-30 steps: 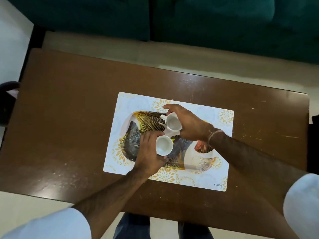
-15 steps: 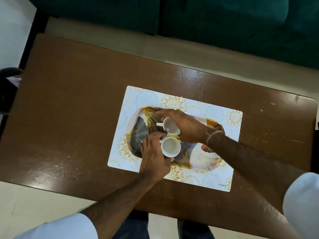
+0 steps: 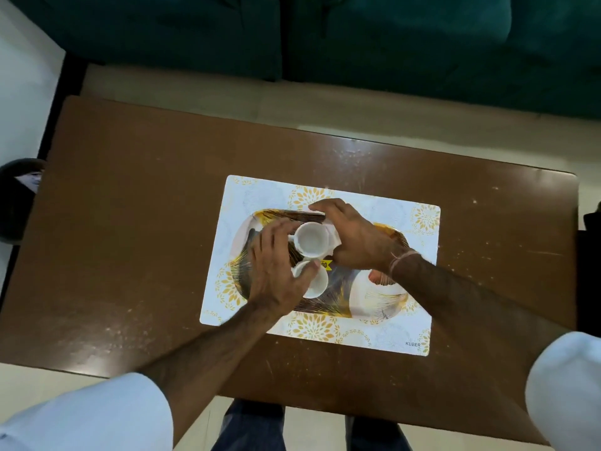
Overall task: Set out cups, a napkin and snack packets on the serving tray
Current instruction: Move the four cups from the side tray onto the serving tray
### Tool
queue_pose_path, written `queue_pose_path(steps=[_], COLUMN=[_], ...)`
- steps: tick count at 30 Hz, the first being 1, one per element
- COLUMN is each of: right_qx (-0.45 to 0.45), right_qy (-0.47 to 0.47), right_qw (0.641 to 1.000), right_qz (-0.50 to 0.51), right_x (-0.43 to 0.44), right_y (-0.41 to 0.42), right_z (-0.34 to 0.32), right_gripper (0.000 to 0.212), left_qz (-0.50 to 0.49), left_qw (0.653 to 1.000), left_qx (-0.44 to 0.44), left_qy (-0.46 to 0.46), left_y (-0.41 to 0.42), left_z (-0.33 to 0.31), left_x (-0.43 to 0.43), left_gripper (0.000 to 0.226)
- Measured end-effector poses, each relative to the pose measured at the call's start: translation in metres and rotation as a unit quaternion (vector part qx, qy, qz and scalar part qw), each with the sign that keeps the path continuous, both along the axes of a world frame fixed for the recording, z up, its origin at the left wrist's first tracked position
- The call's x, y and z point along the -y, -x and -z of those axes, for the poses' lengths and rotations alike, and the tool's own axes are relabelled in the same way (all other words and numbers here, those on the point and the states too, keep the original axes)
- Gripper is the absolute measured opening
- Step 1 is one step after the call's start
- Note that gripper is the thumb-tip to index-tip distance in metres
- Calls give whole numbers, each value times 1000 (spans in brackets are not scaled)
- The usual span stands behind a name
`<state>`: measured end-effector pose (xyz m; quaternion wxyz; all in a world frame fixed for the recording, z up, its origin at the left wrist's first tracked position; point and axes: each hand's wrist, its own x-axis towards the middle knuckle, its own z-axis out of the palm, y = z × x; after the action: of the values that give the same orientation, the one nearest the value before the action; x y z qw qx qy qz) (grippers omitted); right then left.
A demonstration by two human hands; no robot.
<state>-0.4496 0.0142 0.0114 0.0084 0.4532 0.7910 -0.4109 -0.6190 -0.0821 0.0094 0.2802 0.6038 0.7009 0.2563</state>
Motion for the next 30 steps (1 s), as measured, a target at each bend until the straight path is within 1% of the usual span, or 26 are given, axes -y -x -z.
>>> queue_pose_path(steps=[2, 4, 8, 12, 16, 20, 24, 27, 30], right_qx=[8, 13, 28, 54, 57, 82, 76, 89, 125], right_qy=[-8, -29, -62, -74, -71, -61, -87, -105, -97], right_qw=[999, 997, 985, 972, 954, 941, 917, 896, 879], right_qz=[32, 69, 159, 218, 285, 322, 381, 422, 450], right_x=[0, 1, 2, -1, 2, 11, 31, 51, 71], right_y=[-14, -31, -80, -146, -228, -316, -404, -467, -516], right_z=[-3, -5, -5, -10, -19, -23, -28, -30, -27], right_gripper=[86, 76, 63, 62, 58, 59, 51, 50, 48], left_qz=[12, 35, 101, 159, 211, 271, 341, 386, 443], left_qw=[1000, 999, 993, 984, 973, 958, 936, 918, 893], left_qx=[-16, -26, -47, -67, -74, -54, -49, -46, -16], left_qy=[-8, 6, 36, 45, 58, 70, 71, 73, 76], left_y=[-13, -28, -66, -121, -197, -284, -378, -445, -493], left_z=[-2, -3, -3, -1, -1, -3, -2, -4, -6], left_x=[-16, -33, -62, -85, -98, -102, -97, -87, -76], left_gripper=[54, 49, 56, 56, 53, 56, 56, 50, 41])
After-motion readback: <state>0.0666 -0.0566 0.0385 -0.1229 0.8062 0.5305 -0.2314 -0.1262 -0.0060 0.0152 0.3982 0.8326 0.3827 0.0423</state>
